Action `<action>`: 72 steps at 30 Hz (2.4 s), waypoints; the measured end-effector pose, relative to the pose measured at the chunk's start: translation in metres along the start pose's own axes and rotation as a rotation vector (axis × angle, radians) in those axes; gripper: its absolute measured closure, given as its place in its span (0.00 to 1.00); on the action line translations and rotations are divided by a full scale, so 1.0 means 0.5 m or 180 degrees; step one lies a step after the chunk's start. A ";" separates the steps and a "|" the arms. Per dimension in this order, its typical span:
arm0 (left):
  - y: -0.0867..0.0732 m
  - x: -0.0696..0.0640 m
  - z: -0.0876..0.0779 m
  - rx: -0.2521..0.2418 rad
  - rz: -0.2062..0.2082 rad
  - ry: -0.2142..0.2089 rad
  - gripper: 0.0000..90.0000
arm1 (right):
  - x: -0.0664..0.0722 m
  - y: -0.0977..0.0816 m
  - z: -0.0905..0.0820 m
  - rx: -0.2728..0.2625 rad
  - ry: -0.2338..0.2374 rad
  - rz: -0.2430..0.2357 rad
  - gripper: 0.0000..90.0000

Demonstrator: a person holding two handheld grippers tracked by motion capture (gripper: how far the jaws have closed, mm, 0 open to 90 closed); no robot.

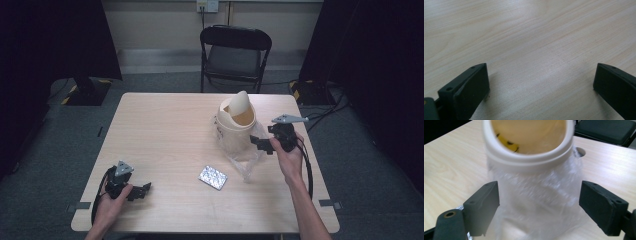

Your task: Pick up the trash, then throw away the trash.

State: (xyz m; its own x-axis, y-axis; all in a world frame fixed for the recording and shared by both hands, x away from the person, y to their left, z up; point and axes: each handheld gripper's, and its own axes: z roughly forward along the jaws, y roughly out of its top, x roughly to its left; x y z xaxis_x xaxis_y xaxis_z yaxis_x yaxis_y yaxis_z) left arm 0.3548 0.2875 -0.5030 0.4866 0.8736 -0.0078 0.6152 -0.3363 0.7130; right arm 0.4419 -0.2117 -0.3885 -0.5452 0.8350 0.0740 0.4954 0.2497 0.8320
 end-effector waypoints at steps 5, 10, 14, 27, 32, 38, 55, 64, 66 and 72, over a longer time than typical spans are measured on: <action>0.000 0.000 0.000 0.0001 0.0002 0.0003 0.00 | 0.032 -0.037 0.002 0.0053 0.0099 -0.0061 0.19; 0.000 0.000 0.000 0.0002 0.0003 0.0003 0.00 | 0.067 -0.070 0.010 0.0150 0.0179 -0.0164 0.20; 0.000 0.000 0.000 0.0002 0.0003 0.0002 0.00 | 0.088 -0.091 0.013 0.0176 0.0286 -0.0201 0.20; 0.000 0.000 0.000 0.0001 0.0002 0.0003 0.00 | 0.168 -0.126 0.080 0.0390 0.0693 -0.0398 0.20; 0.000 0.000 0.000 0.0002 0.0003 0.0003 0.00 | 0.192 -0.133 0.099 0.0426 0.0803 -0.0451 0.20; 0.001 0.001 0.000 0.0009 0.0020 0.0000 0.00 | 0.221 -0.151 0.132 0.0528 0.0872 -0.0560 0.22; 0.001 0.001 0.000 0.0007 0.0015 -0.0001 0.00 | 0.235 -0.177 0.155 0.0616 0.0805 -0.0759 0.26; 0.001 0.001 0.000 0.0007 0.0014 -0.0001 0.00 | 0.242 -0.180 0.153 0.0561 0.0712 -0.0831 0.37; 0.001 0.001 0.000 0.0007 0.0014 -0.0001 0.00 | 0.243 -0.180 0.153 0.0560 0.0702 -0.0841 0.37; 0.001 0.001 0.000 0.0008 0.0014 -0.0001 0.00 | 0.236 -0.178 0.151 0.0554 0.0724 -0.0758 0.38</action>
State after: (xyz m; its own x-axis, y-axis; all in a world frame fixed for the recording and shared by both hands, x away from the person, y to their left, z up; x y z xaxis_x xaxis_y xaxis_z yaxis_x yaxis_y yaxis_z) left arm 0.3553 0.2879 -0.5028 0.4895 0.8720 -0.0048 0.6145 -0.3411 0.7114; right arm 0.3844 -0.0985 -0.4953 -0.7857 0.6180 0.0263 0.4334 0.5197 0.7363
